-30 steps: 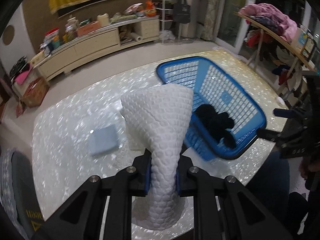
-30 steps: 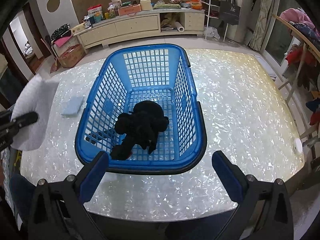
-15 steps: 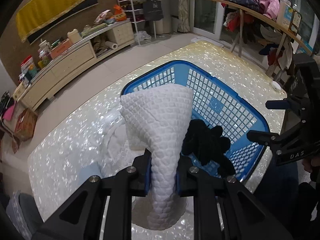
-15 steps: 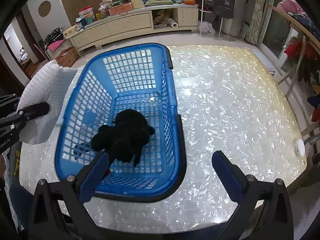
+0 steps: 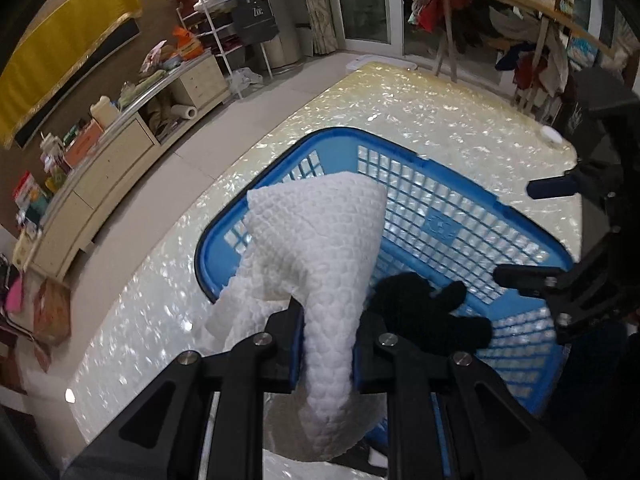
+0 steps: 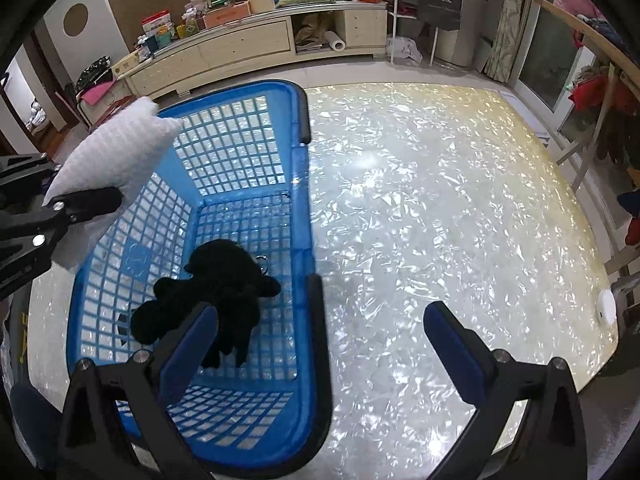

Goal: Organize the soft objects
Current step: 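Release the plush toy with the right gripper while the left gripper carries the towel into the basket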

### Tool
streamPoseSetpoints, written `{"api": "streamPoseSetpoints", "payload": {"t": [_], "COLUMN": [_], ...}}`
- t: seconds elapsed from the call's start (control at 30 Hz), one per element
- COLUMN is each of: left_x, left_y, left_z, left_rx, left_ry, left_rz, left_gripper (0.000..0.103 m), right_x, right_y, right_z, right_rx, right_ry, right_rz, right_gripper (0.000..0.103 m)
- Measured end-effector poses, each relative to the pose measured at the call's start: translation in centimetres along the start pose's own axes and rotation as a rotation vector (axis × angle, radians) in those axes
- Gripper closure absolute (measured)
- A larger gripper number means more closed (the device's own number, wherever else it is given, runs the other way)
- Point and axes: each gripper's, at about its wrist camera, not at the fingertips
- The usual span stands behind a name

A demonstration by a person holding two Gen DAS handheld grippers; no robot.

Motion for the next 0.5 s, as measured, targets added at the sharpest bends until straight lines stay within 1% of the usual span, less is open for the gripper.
{"api": "streamPoseSetpoints", "payload": {"t": [0.13, 0.23, 0.37, 0.5], "left_x": [1.1, 1.7, 2.5, 2.8], "left_y": [0.4, 0.9, 1.2, 1.3], "left_z": [1.6, 3.1, 5.5, 7.2], "left_rx": [-0.016, -0.041, -0.034, -0.063], "left_ry": [0.001, -0.015, -0.052, -0.089], "left_rz": [0.048, 0.074, 0.098, 0.111], "left_gripper": [0.086, 0.086, 0.086, 0.086], "right_x": [0.4, 0.4, 0.6, 0.5], "right_y": [0.5, 0.7, 0.9, 0.9], "right_z": [0.2, 0.2, 0.6, 1.0], "right_rx": [0.007, 0.005, 0.012, 0.011], "right_ry": [-0.002, -0.003, -0.015, -0.033], "right_rz": [0.014, 0.019, 0.023, 0.017], "right_gripper": [0.000, 0.000, 0.000, 0.000]}}
Point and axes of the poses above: each gripper's, at about its wrist camera, not at the fingertips, and z roughly the way its jaws point, y to its right, x to its top, and after that the axes turned 12 degrees about z, right-handed
